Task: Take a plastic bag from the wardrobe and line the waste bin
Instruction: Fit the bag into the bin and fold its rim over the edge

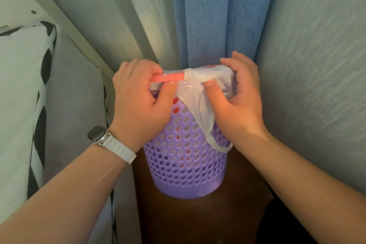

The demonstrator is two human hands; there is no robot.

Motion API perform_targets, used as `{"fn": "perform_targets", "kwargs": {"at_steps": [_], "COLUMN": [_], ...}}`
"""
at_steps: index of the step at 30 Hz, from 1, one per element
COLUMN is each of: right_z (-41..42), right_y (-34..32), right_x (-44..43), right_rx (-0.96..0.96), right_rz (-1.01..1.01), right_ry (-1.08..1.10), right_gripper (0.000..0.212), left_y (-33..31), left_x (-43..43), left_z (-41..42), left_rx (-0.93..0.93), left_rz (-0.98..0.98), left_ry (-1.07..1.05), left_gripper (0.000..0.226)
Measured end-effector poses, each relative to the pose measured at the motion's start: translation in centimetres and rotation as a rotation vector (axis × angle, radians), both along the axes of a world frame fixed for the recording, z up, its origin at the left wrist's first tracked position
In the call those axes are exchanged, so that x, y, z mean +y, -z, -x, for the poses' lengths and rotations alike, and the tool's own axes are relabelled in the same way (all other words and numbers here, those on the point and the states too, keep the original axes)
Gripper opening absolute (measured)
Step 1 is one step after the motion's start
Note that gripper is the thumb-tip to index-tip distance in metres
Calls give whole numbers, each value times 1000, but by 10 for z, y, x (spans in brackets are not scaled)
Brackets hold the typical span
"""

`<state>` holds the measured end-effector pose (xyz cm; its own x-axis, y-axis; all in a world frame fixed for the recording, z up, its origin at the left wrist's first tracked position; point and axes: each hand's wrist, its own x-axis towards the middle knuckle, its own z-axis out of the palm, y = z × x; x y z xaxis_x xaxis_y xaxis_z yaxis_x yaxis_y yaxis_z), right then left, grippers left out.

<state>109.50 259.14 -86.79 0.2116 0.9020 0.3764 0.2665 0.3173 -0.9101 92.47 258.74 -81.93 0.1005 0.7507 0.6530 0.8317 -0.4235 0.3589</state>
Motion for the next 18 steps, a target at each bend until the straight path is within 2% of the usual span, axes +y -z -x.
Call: {"fn": "perform_targets", "kwargs": {"at_steps": [4, 8, 12, 18], "right_z": [-3, -1, 3, 12], "right_y": [1, -4, -9, -10], "right_x": [0, 0, -2, -9], "right_rx": [21, 10, -27, -108], "right_rz": [9, -64, -77, -118], "right_ry": [56, 91, 129, 128], "right_gripper": [42, 28, 30, 37], "left_y": [0, -4, -9, -5], "left_x": [-2, -6, -15, -14], "left_z": [-4, -8, -18, -24], "left_rx": [-21, -35, 70, 48], "left_rz": [-23, -18, -11, -12], "left_ry": [40, 52, 22, -63], "left_gripper": [20, 27, 41, 38]}}
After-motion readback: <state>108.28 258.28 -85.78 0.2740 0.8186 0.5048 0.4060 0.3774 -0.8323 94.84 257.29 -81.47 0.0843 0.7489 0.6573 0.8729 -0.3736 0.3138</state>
